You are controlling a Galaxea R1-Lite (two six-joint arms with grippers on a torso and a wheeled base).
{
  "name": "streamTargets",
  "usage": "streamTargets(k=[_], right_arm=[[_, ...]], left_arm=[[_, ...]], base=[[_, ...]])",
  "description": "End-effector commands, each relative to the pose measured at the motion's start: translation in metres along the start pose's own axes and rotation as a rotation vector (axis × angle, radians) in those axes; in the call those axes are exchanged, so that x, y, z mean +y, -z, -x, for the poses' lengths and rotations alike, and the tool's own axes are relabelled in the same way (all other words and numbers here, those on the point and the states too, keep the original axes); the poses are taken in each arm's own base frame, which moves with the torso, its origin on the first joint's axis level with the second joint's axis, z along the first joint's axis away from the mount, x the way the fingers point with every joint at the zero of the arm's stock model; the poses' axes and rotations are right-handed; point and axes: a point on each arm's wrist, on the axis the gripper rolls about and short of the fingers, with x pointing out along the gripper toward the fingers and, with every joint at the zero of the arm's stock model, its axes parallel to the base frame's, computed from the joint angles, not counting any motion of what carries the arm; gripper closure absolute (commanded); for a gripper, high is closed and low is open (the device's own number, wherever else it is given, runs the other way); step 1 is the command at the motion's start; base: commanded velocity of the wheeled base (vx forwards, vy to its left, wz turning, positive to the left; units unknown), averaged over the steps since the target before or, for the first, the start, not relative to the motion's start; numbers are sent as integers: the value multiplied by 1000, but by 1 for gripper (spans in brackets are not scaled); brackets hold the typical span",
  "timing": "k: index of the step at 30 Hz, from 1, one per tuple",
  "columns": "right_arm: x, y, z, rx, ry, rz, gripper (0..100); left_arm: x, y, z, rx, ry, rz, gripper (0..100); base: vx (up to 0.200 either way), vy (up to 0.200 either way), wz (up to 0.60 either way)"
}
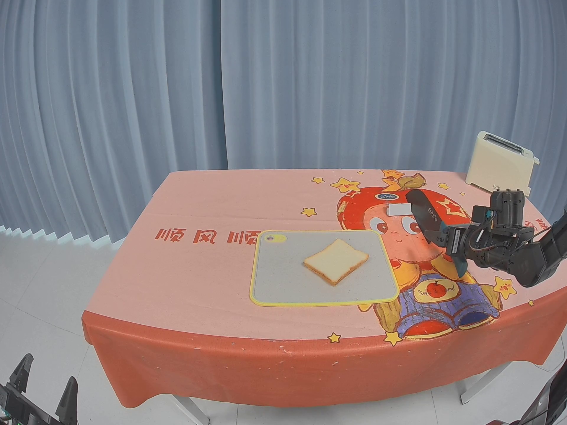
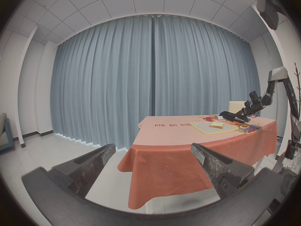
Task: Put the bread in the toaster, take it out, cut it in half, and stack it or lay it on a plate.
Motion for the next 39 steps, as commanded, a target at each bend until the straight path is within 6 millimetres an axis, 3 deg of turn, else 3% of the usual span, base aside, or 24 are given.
streamTargets(k=[1,5,6,32,39], right_arm=[[-1,1,-1,6,1,0,0],[-1,1,-2,5,2,4,0],[-1,1,-2,5,2,6,100],[5,-5,4,-22,-13,13,100],[13,-15,22,-69,-36,28,100]], left_arm=[[0,2,-1,10,1,0,0],[0,2,-1,10,1,0,0],[0,2,-1,10,-1,0,0],[0,2,-1,10,-1,0,0],[0,2,-1,10,1,0,0]], base=[[0,0,0],[0,0,0],[0,0,0],[0,0,0],[0,0,0]])
